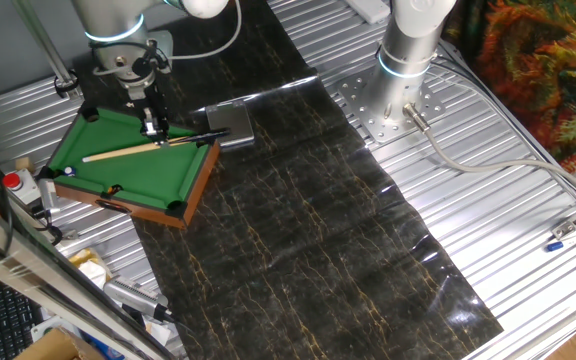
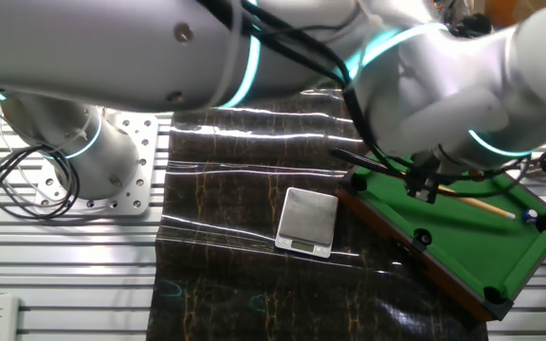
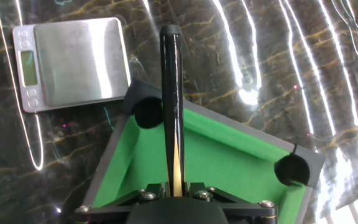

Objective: Hit the pool ball

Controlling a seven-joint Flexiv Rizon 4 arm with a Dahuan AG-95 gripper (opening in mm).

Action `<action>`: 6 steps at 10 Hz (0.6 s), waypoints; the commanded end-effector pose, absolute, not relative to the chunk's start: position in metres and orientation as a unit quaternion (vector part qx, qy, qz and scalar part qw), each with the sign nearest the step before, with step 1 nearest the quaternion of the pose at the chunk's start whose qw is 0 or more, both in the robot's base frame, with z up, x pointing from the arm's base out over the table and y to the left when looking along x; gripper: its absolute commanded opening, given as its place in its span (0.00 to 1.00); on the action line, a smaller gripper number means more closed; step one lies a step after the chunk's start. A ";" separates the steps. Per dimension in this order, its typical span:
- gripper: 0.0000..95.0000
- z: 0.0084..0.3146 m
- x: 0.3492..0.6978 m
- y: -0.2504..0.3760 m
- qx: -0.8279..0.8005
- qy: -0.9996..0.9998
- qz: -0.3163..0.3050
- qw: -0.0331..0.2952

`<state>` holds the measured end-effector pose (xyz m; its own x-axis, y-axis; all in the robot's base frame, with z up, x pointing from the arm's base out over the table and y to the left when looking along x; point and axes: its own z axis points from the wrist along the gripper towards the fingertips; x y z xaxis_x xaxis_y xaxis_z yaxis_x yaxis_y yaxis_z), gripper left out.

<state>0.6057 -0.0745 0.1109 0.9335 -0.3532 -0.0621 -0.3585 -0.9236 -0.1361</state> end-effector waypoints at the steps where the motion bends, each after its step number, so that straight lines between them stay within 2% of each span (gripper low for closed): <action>1: 0.00 0.111 0.611 -0.076 -0.979 0.183 0.021 0.084; 6: 0.00 0.111 0.618 -0.076 -0.976 0.190 0.026 0.099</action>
